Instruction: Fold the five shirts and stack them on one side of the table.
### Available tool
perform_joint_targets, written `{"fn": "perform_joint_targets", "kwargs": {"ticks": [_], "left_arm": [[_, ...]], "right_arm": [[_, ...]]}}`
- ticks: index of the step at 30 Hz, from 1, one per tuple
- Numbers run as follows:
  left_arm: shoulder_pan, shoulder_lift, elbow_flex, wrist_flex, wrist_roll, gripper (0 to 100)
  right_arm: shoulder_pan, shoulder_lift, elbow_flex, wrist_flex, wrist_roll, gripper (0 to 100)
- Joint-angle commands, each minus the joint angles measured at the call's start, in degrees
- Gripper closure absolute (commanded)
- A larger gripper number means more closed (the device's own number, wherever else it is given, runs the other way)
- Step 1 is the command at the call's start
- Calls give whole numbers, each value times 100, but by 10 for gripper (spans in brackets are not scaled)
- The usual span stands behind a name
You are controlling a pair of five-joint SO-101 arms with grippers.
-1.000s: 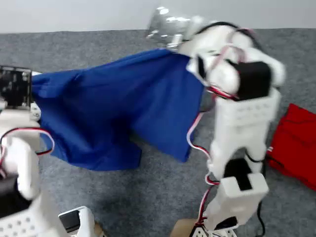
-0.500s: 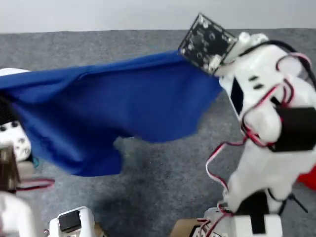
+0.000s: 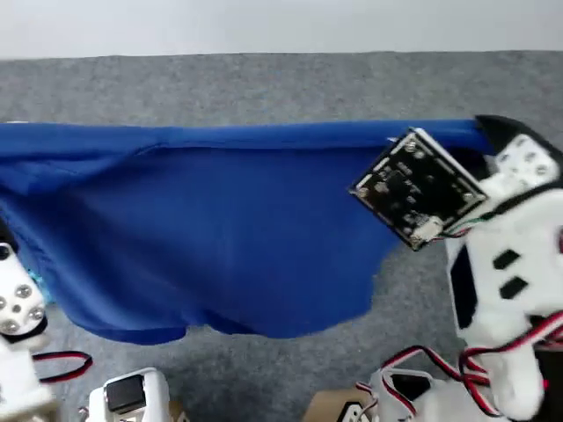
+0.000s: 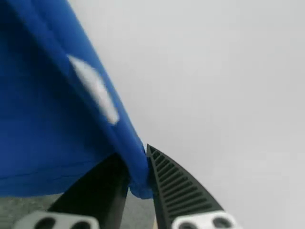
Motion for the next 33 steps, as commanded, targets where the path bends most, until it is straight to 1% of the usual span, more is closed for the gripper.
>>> {"fn": "perform_joint_targets", "kwargs": {"ticks": [1, 7, 10, 13, 18, 22, 26, 29, 30, 33], "left_arm": [[26, 62, -92, -448, -352, 996], [18, 9, -127, -448, -448, 995], [18, -53, -198, -431, -651, 995], [26, -211, -180, -387, -668, 995], [26, -246, -180, 35, -686, 995], [26, -246, -180, 70, -686, 995], [9, -246, 259, 229, -686, 995], [-18, -290, 787, 536, -703, 996], [-141, -299, 910, 703, -703, 996], [-862, -360, 1235, 1275, -703, 996]], "right_arm": [[356, -207, 0, -180, 53, 987], [708, -488, 0, -347, 62, 987], [963, -699, 0, -497, 62, 987], [971, -866, 35, -295, 62, 987], [971, -813, 44, 84, 26, 987], [971, -769, 158, 251, 18, 986], [971, -778, 642, 251, 18, 986], [708, -796, 1081, 251, -26, 985], [567, -796, 1204, 251, -158, 985], [136, -752, 1582, 251, -615, 985]]}}
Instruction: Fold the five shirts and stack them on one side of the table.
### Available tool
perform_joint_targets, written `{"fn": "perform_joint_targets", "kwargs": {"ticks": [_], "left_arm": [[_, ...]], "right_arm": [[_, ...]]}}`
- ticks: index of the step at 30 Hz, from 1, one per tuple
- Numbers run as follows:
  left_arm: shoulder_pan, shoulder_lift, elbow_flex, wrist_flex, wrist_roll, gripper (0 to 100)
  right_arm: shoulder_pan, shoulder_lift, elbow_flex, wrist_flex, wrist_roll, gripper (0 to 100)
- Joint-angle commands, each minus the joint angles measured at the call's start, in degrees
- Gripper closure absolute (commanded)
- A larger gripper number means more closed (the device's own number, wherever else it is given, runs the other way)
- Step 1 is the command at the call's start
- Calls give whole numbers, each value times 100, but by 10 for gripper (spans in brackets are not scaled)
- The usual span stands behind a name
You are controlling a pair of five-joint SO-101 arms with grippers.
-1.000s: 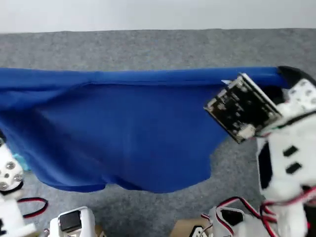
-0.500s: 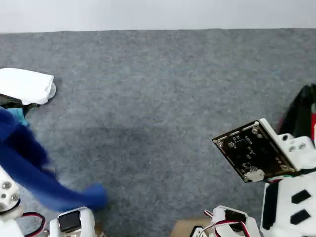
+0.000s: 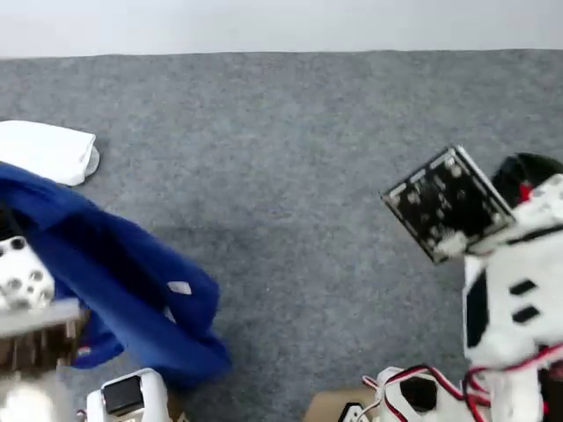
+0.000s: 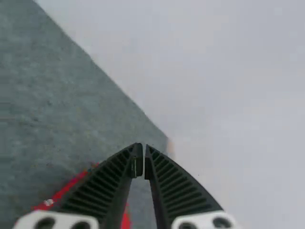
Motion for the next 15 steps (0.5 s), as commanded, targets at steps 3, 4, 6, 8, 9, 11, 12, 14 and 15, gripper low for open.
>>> {"fn": "perform_joint_targets", "kwargs": {"ticks": [3, 4, 6, 8, 9, 11, 12, 14, 15], "left_arm": [[-1160, -62, 796, 791, -624, 997], [-1363, -62, 1007, 879, -888, 997], [-1855, -62, 1481, 967, -1345, 997], [-2233, -44, 2018, 923, -1626, 997], [-2382, -44, 2299, 844, -1732, 997], [-2611, -53, 2923, 633, -1934, 997], [-2681, -53, 3222, 501, -2048, 997], [-2831, -53, 3758, 264, -2215, 997], [-2901, -62, 4004, 132, -2259, 997]], "right_arm": [[-936, 127, 862, 189, -686, 985], [-1156, 127, 1081, 180, -826, 984], [-1631, 136, 1670, 40, -1099, 984], [-2070, 136, 2374, -295, -1354, 984], [-2316, 145, 2752, -523, -1442, 984], [-2826, 251, 3490, -989, -1565, 984], [-3055, 347, 3789, -1182, -1618, 984], [-3495, 655, 4229, -1525, -1741, 983], [-3670, 857, 4334, -1640, -1776, 983]]}}
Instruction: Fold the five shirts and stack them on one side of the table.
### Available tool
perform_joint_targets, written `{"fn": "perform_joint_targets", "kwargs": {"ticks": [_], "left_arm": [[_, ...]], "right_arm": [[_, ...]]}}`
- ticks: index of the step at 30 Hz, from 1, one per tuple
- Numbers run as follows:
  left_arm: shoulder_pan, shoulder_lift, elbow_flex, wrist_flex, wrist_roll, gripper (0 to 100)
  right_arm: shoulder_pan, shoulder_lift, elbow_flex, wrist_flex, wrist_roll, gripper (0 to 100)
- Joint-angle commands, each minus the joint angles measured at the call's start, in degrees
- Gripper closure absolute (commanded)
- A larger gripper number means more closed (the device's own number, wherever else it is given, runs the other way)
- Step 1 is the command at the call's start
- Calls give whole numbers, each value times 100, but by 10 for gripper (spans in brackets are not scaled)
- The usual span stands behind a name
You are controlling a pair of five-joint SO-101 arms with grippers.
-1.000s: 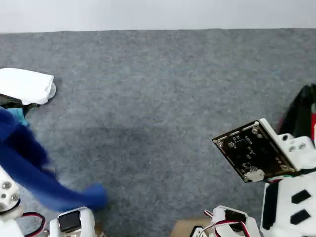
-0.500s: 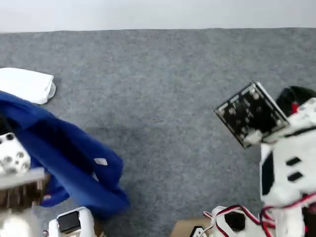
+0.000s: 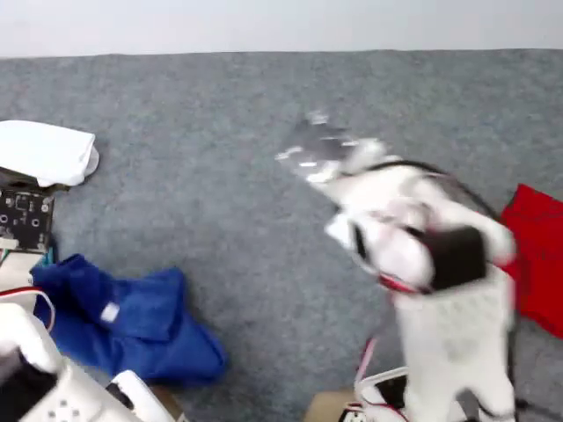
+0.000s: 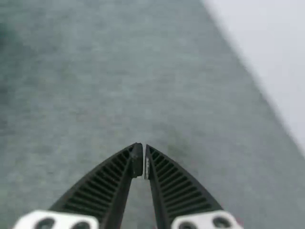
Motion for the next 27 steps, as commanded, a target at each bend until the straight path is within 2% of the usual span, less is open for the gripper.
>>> {"fn": "perform_joint_targets", "kwargs": {"ticks": [1, 5, 9, 11, 14, 21, 27], "left_arm": [[-273, -88, 796, -536, -211, 997], [-484, -53, 1648, -993, -220, 997], [-536, -88, 2167, -1134, -193, 997], [-501, -88, 2132, -905, -149, 997], [-396, -88, 1842, -484, 352, 997], [176, -88, 1218, 387, 1380, 997], [360, -88, 1112, 589, 1679, 997]], "right_arm": [[-716, 593, 422, -488, -220, 983], [-1349, 1429, 387, -611, -299, 943], [-1877, 2026, 26, -462, -721, 904], [-2158, 2246, -220, -251, -818, 902], [-2668, 2466, -387, -145, -818, 902], [-3618, 3222, -369, -673, -774, 895], [-4171, 3767, -396, -1367, -774, 790]]}}
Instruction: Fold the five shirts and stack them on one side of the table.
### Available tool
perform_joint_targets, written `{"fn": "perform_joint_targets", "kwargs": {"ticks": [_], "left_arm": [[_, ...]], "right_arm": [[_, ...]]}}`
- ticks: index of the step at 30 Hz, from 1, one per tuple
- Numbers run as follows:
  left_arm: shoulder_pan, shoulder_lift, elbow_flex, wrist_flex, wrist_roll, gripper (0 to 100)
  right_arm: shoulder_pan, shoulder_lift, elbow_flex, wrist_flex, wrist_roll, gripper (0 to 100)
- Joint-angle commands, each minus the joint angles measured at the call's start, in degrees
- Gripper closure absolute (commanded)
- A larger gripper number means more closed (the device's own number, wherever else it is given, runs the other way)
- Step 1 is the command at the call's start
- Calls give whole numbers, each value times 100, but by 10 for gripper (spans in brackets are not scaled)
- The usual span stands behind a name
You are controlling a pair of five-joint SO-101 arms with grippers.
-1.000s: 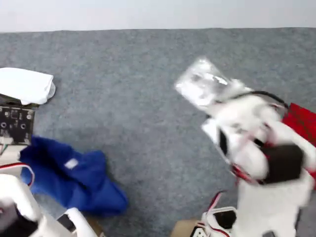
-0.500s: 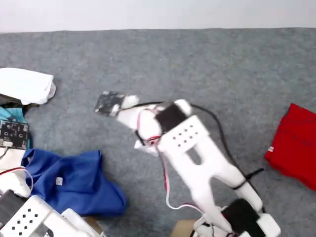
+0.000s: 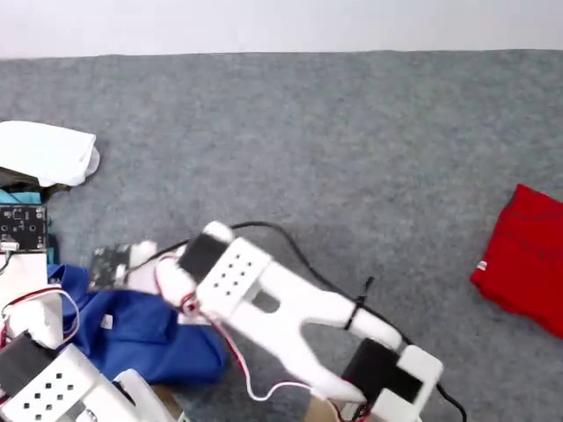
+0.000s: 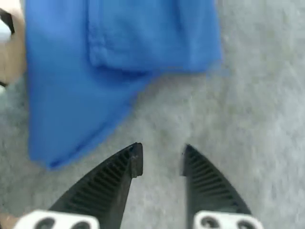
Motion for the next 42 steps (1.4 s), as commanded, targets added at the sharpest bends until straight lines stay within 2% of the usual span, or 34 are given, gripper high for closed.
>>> {"fn": "perform_joint_targets", "kwargs": {"ticks": [1, 7, 13, 20, 28, 32, 36, 42], "left_arm": [[70, -105, -215, 62, 202, 997], [53, -105, -207, 62, 255, 997], [79, -105, -207, 35, 255, 997], [79, -105, -189, 35, 255, 997], [79, -105, -207, 35, 255, 997], [62, -105, -215, 9, 255, 997], [44, -105, -426, -9, 703, 997], [62, -105, -1640, 79, 1679, 997]], "right_arm": [[-347, 119, -343, -391, -18, 790], [-760, 541, -352, -980, -18, 790], [-840, 796, -360, -1508, -18, 790], [-1024, 822, -360, -1569, -18, 790], [-752, 857, -325, -1578, -18, 790], [-330, 1024, -343, -1560, -18, 790], [75, 1051, -352, -1560, -44, 790], [207, 980, -563, -1165, -53, 790]]}}
